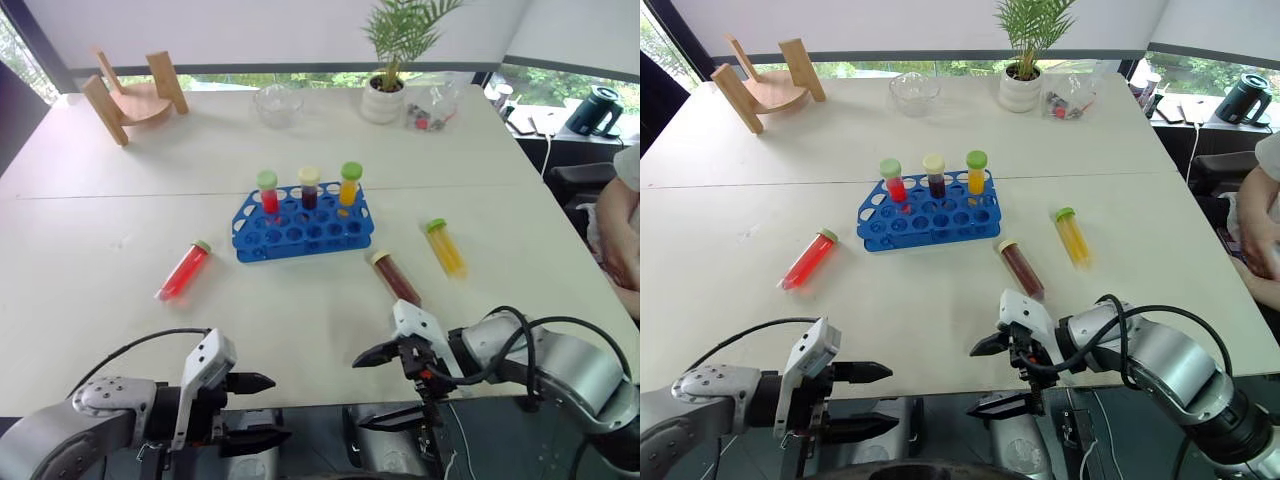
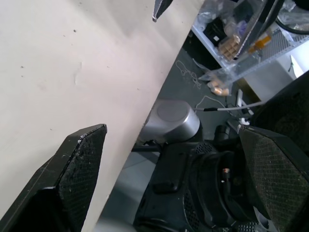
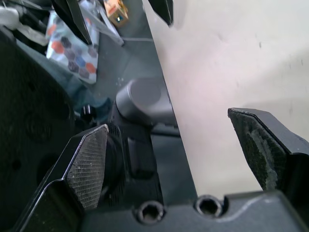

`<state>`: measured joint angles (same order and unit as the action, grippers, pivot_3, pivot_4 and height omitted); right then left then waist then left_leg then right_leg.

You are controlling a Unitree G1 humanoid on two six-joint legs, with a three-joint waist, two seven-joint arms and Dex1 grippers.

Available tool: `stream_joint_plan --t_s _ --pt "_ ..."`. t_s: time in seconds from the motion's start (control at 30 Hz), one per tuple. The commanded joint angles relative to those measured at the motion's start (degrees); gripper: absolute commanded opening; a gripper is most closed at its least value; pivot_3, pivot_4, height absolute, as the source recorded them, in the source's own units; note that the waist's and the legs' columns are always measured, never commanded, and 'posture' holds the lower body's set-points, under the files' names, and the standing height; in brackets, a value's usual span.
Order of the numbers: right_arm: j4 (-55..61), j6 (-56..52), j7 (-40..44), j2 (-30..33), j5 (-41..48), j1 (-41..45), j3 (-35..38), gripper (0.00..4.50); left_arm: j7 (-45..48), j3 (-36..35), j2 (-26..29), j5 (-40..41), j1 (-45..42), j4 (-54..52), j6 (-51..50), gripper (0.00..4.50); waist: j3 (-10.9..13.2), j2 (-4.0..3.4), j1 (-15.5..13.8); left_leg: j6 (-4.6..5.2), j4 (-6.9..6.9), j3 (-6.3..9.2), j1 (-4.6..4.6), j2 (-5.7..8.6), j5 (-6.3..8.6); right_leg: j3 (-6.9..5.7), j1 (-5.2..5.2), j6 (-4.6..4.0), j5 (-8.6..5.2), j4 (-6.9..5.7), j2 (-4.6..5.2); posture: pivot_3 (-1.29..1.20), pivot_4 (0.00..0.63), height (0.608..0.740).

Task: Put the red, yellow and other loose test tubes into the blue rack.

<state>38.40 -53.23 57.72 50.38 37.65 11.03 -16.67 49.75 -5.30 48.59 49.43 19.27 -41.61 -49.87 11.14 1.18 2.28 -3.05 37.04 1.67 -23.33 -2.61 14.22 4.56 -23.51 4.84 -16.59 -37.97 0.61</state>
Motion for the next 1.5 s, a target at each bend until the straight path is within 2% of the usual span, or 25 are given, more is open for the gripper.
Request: stream_joint_plan --t_s 0.03,0.3,0.4,0.73,0.87,0.9,0.97,1.03,1.1,1.17,1.23,1.37,1.43,1.5 --pt "1.0 0.5 0.2 -0.2 0.8 0.6 0.6 4.39 -0.5 0.4 -0.5 0.2 -0.4 -0.1 0.8 4.49 0.0 0.03 0.0 0.00 0.00 0.00 0.00 0.00 0.00 0.00 0.00 0.00 0.00 0.00 0.00 0.00 0.150 0.740" --pt "-1.8 3.2 -0.2 -1.0 -2.9 2.2 -0.2 4.39 -2.6 1.3 -2.2 -0.1 -3.4 1.0 0.8 4.49 0.0 0.02 0.0 0.00 0.00 0.00 0.00 0.00 0.00 0.00 0.01 0.00 0.00 0.00 -0.01 0.00 0.150 0.740" --pt "-2.2 3.3 0.2 -0.9 -3.0 2.5 0.1 4.39 -2.9 3.6 -1.7 -3.2 -4.1 1.4 1.5 4.49 0.0 0.02 0.0 0.00 0.00 0.02 0.00 0.01 0.00 -0.01 0.01 0.00 0.00 0.00 -0.01 0.00 0.150 0.740" --pt "-3.9 2.0 0.5 -0.8 -1.9 5.4 2.3 4.39 -4.9 4.5 -4.1 -3.0 -8.4 2.8 1.1 4.49 0.0 0.02 0.0 0.00 0.01 0.02 0.00 0.01 0.00 -0.01 0.02 0.01 0.01 -0.01 -0.02 0.00 0.150 0.740" --pt "-4.0 -3.2 -1.0 0.4 -0.1 8.5 4.7 4.39 -3.4 3.9 -1.8 -4.5 -10.3 3.9 1.8 4.49 0.0 0.02 0.0 0.00 0.05 0.02 0.00 0.01 0.00 -0.01 0.03 0.02 0.02 -0.03 -0.02 0.00 0.150 0.740" --pt "-6.0 -6.1 -1.8 0.6 2.0 12.8 8.4 4.39 -1.6 2.4 0.0 -4.1 -12.3 5.4 1.7 4.49 0.0 0.02 0.0 0.00 0.05 0.02 0.01 0.01 0.00 -0.01 0.03 0.02 0.02 -0.03 -0.02 0.00 0.150 0.740" --pt "-12.5 -10.7 -2.2 1.7 4.5 22.8 13.8 4.39 2.0 -0.1 3.5 -3.3 -17.3 8.3 1.8 4.49 0.1 -0.08 0.2 0.00 0.05 0.01 -0.01 0.01 0.00 -0.01 -0.01 0.00 0.03 -0.05 -0.03 0.00 0.150 0.740" --pt "-22.8 -11.9 -2.4 3.4 1.8 33.5 14.3 4.39 4.6 -1.2 5.6 -2.6 -23.7 11.0 2.4 4.49 0.2 -0.22 0.2 -0.02 0.15 -0.02 -0.02 0.01 -0.03 0.00 -0.07 -0.07 0.11 -0.15 -0.04 0.00 0.150 0.740" --pt "-34.0 -9.0 -1.8 6.0 -6.1 42.4 8.6 4.39 7.5 -0.4 6.9 -4.0 -30.0 13.6 4.5 4.49 0.2 -0.19 -0.1 -0.05 0.14 -0.01 -0.03 0.02 -0.06 -0.04 -0.06 -0.11 0.16 -0.10 -0.03 0.00 0.150 0.740" --pt "-45.1 -8.1 0.0 8.0 -15.7 49.7 -1.4 4.39 10.4 1.4 8.5 -6.6 -35.7 15.7 6.6 4.49 0.1 -0.02 -0.1 -0.05 -0.05 0.00 -0.02 0.02 -0.05 -0.08 -0.03 -0.04 0.09 0.12 -0.02 0.00 0.150 0.740" --pt "-56.4 -7.1 2.6 7.4 -23.0 55.3 -9.0 4.39 13.0 3.0 9.6 -9.1 -40.8 17.5 8.9 4.49 0.1 0.09 0.1 0.10 -0.05 -0.09 -0.06 0.01 0.05 -0.05 -0.04 0.01 0.08 0.16 0.00 0.00 0.150 0.740" --pt "-74.6 -4.5 9.7 2.4 -30.2 62.5 -15.9 4.39 16.5 5.7 10.1 -13.3 -46.6 19.7 12.8 4.49 0.1 -0.11 0.4 0.52 -0.10 -0.31 -0.60 0.01 0.29 0.07 -0.62 0.34 0.22 0.19 0.03 0.00 0.150 0.740" --pt "-81.6 -3.8 12.1 0.0 -33.0 64.7 -17.7 4.39 17.1 6.4 10.1 -15.0 -47.4 20.0 14.2 4.49 0.2 -0.19 0.5 0.31 -0.05 -0.38 -1.19 0.00 0.16 0.11 -1.40 0.33 0.21 -0.11 0.02 0.00 0.150 0.740" --pt "-87.4 -4.3 13.7 -2.5 -34.7 66.1 -18.2 4.39 16.8 6.5 9.8 -15.8 -47.0 18.8 14.9 4.49 0.2 -0.22 0.6 0.20 -0.08 -0.44 -1.26 -0.05 0.10 0.14 -1.61 0.27 0.18 -0.23 -0.04 0.00 0.150 0.740"
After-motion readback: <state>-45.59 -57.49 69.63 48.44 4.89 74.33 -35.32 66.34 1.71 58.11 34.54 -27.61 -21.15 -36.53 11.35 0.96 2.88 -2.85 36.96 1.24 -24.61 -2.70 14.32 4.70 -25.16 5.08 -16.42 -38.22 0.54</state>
